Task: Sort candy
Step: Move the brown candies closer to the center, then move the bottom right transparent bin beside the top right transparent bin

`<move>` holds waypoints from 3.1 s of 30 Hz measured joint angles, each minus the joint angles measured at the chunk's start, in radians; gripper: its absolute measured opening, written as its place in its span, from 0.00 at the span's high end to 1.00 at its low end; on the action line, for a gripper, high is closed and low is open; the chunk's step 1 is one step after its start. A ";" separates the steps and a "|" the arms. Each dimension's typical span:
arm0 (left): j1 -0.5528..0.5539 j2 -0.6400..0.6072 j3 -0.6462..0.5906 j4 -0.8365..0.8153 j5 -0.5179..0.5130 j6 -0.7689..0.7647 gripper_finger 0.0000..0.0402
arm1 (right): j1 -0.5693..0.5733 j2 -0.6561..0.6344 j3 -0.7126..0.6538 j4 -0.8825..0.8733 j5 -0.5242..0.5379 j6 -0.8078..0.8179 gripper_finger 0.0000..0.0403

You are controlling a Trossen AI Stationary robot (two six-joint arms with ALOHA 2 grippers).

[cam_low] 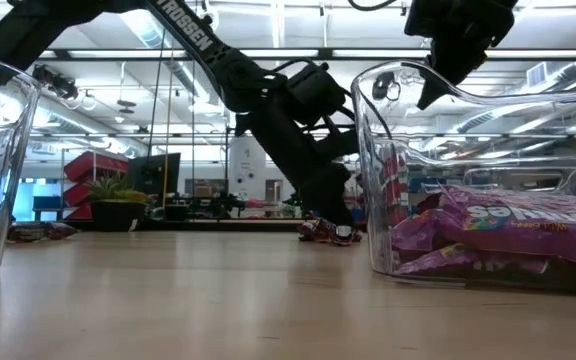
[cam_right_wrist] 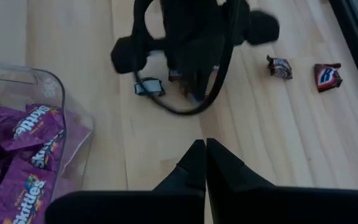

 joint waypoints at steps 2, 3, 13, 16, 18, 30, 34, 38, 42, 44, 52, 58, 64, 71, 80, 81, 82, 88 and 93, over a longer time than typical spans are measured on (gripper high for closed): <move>0.000 -0.003 0.003 -0.049 -0.055 -0.002 1.00 | 0.002 0.000 0.000 -0.014 0.005 0.009 1.00; -0.001 -0.004 0.003 -0.073 -0.076 -0.010 1.00 | 0.003 0.000 0.000 -0.023 0.007 0.013 1.00; -0.002 -0.080 -0.044 -0.212 -0.163 -0.040 1.00 | 0.046 0.000 0.000 -0.078 0.008 0.057 1.00; -0.001 -0.160 -0.137 -0.224 -0.169 -0.058 1.00 | 0.069 -0.001 -0.002 -0.110 0.024 0.088 1.00; 0.001 -0.226 -0.222 -0.217 -0.168 -0.073 1.00 | 0.085 -0.008 -0.017 -0.107 0.031 0.104 1.00; -0.039 -0.677 -0.659 0.082 -0.150 -0.166 1.00 | 0.233 0.084 -0.096 0.254 -0.029 0.204 0.84; -0.069 -0.764 -0.690 0.090 -0.149 -0.172 1.00 | 0.241 0.187 -0.075 0.279 -0.031 0.193 0.71; -0.093 -0.795 -0.691 0.086 -0.147 -0.174 1.00 | 0.239 0.283 -0.023 0.292 -0.034 0.183 0.60; -0.108 -0.796 -0.691 0.084 -0.147 -0.175 1.00 | 0.237 0.365 0.033 0.270 -0.043 0.149 0.57; -0.111 -0.796 -0.691 0.083 -0.148 -0.174 1.00 | 0.230 0.394 0.056 0.262 -0.067 0.142 0.58; -0.120 -0.796 -0.691 0.082 -0.148 -0.174 1.00 | 0.203 0.452 0.107 0.236 -0.140 0.139 0.86; -0.120 -0.796 -0.690 0.080 -0.148 -0.173 1.00 | 0.195 0.444 0.106 0.228 -0.160 0.142 0.95; -0.120 -0.796 -0.690 0.077 -0.148 -0.172 1.00 | 0.198 0.425 0.105 0.221 -0.170 0.165 0.82; -0.120 -0.796 -0.689 0.076 -0.148 -0.171 1.00 | 0.216 0.413 0.103 0.233 -0.209 0.133 0.67; -0.120 -0.796 -0.689 0.077 -0.148 -0.170 1.00 | 0.198 0.478 0.103 0.241 -0.295 0.107 0.70; -0.120 -0.796 -0.689 0.077 -0.148 -0.170 1.00 | 0.191 0.491 0.103 0.240 -0.295 0.104 0.73; -0.120 -0.796 -0.689 0.077 -0.148 -0.170 1.00 | 0.185 0.503 0.103 0.242 -0.294 0.102 0.75; -0.120 -0.796 -0.689 0.077 -0.149 -0.171 1.00 | 0.155 0.524 0.104 0.242 -0.206 0.157 0.96; -0.120 -0.796 -0.689 0.076 -0.150 -0.171 1.00 | 0.103 0.499 0.105 0.180 -0.079 0.336 0.97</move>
